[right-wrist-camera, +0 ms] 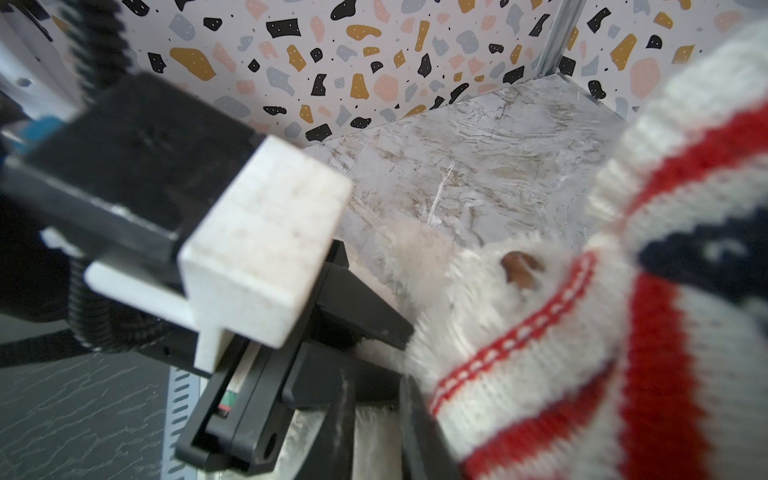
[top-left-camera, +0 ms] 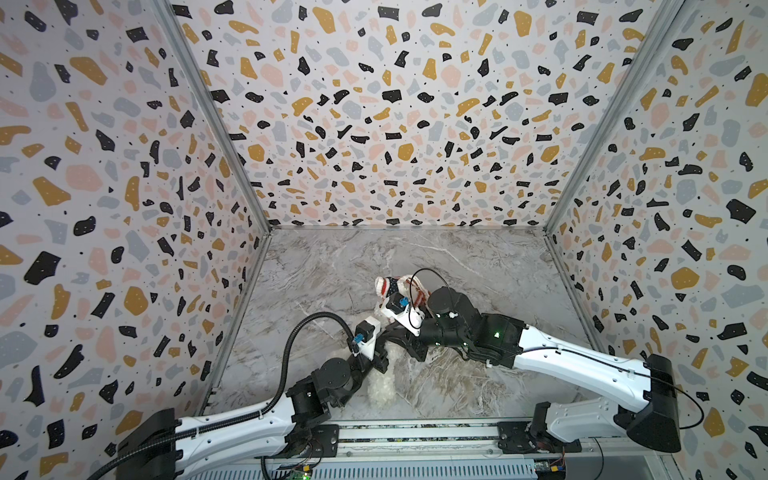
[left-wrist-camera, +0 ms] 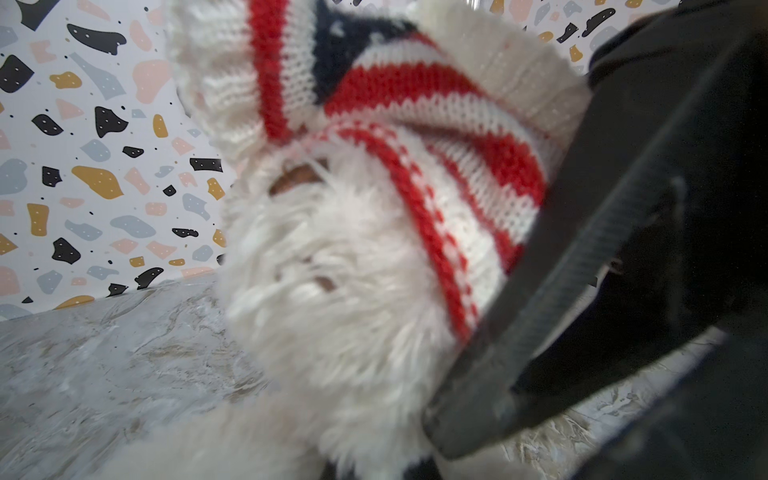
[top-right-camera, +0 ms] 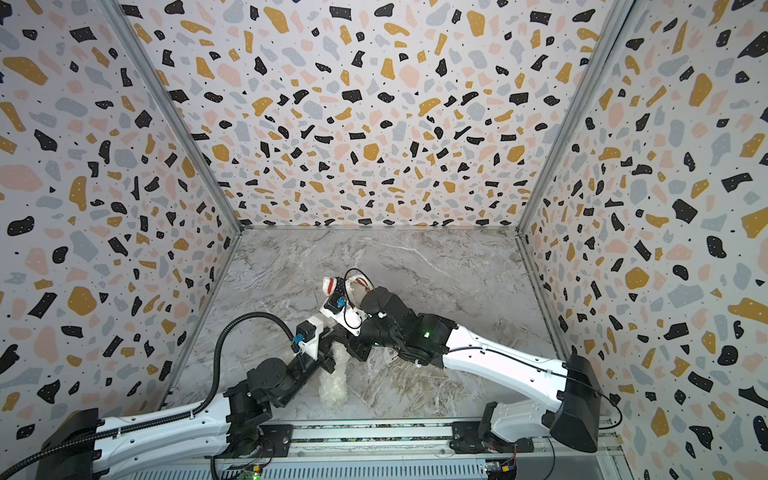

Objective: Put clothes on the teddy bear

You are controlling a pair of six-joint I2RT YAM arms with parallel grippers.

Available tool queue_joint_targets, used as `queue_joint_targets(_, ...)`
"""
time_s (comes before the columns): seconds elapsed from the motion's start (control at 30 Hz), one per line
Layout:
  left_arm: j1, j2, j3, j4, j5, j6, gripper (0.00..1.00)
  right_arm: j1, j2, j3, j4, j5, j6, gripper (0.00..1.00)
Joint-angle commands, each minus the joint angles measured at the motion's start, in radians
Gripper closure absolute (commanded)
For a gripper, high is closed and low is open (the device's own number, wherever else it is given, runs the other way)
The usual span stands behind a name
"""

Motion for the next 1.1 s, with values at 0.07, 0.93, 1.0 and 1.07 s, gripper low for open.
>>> queue_joint_targets(0.07,-0.005,-0.016,0.012,0.072,-0.032,0.026,1.0,0.049,-0.073,0.022,-0.032,0.03,-0.007,0.71)
queue_joint_targets(0.93,-0.005,-0.032,-0.002,0.036,-0.045,0.088,1.0,-0.39,-0.084,0.379,-0.298,-0.075,0.119,0.63)
queue_joint_targets(1.0,-0.006,-0.036,-0.002,0.03,-0.045,0.088,1.0,-0.409,-0.023,0.418,-0.347,-0.081,0.087,0.68)
queue_joint_targets(1.07,-0.006,-0.038,-0.002,0.024,-0.044,0.09,1.0,-0.408,0.021,0.44,-0.372,-0.097,0.07,0.71)
